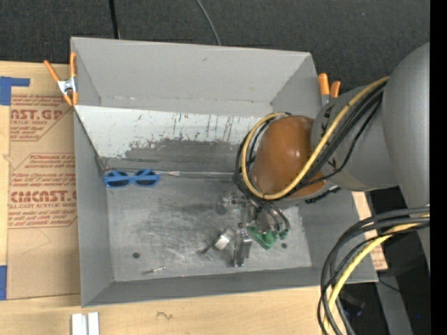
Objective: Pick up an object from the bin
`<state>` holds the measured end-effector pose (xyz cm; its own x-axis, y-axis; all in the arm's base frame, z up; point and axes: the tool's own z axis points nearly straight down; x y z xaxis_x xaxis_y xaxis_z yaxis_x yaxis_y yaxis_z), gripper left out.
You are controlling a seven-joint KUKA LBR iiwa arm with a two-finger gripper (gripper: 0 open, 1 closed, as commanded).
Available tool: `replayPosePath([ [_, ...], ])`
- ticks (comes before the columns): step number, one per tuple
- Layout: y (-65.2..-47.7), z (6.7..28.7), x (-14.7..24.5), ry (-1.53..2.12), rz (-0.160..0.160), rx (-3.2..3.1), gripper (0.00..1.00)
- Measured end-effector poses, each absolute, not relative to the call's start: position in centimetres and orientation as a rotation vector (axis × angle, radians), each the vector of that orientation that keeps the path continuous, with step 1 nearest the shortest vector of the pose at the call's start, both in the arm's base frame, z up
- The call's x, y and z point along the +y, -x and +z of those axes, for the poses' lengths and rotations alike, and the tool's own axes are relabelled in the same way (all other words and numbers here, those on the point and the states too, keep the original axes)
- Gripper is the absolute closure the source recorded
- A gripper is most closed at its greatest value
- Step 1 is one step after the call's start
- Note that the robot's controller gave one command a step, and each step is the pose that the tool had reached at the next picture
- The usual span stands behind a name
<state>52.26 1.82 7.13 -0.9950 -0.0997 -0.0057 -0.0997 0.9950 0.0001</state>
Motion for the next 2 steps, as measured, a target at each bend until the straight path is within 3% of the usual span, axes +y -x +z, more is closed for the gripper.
replayPosePath([
  [1,-49.17,7.35,3.4,0.708,-0.002,3.042,0.0],
  [2,-49.05,7.28,3.41,0.708,0.001,3.046,1.0],
])
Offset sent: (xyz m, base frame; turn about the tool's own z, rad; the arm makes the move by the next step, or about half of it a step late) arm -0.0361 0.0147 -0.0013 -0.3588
